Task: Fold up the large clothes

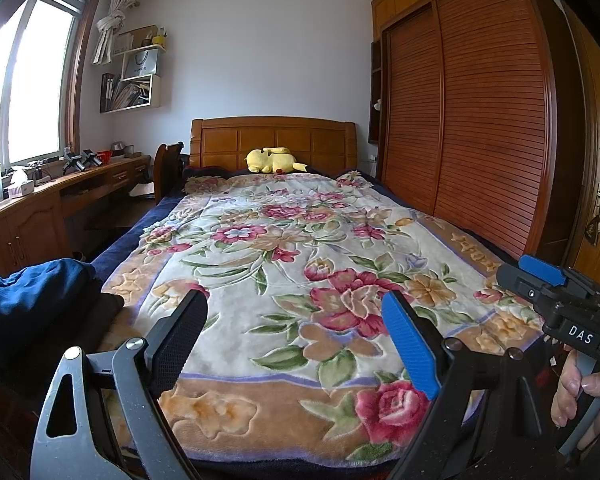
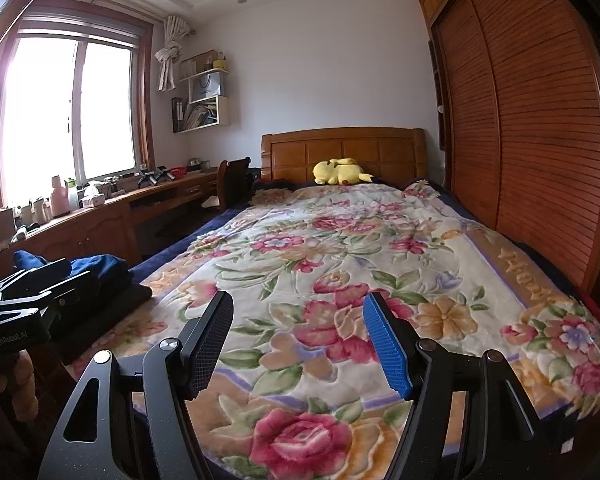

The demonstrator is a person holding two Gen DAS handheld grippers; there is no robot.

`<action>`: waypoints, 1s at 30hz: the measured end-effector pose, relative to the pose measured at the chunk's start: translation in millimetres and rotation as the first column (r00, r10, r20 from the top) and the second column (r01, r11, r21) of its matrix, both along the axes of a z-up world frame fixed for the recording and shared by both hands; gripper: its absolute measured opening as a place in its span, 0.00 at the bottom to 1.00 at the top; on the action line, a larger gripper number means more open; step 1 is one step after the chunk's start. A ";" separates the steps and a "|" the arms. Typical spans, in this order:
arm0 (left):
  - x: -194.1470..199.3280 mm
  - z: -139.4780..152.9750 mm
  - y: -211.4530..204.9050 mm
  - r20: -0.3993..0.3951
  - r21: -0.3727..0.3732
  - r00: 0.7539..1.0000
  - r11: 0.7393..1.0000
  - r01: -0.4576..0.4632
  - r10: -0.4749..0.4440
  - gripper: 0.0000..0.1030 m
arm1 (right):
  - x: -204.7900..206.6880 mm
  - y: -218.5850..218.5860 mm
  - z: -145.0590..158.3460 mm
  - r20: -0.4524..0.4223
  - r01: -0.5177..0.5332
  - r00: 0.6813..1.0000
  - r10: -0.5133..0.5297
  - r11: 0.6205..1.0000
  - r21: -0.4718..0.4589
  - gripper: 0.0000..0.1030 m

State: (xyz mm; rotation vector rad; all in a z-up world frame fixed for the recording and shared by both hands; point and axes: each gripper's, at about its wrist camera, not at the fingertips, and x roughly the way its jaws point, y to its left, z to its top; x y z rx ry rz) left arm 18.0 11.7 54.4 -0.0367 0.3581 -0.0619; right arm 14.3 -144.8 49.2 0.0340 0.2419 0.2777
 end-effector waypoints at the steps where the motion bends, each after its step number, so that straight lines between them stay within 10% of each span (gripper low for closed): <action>1: 0.0 -0.3 -0.1 0.000 0.000 1.000 1.000 0.000 0.000 0.87 | 0.1 -1.1 0.3 -0.001 0.000 1.000 0.000 1.000 0.000 0.67; 30: 0.6 -2.4 1.3 -0.004 -0.002 1.000 1.000 0.001 -0.001 0.87 | 0.9 -12.0 0.0 -0.004 -0.016 1.000 0.015 1.000 -0.011 0.68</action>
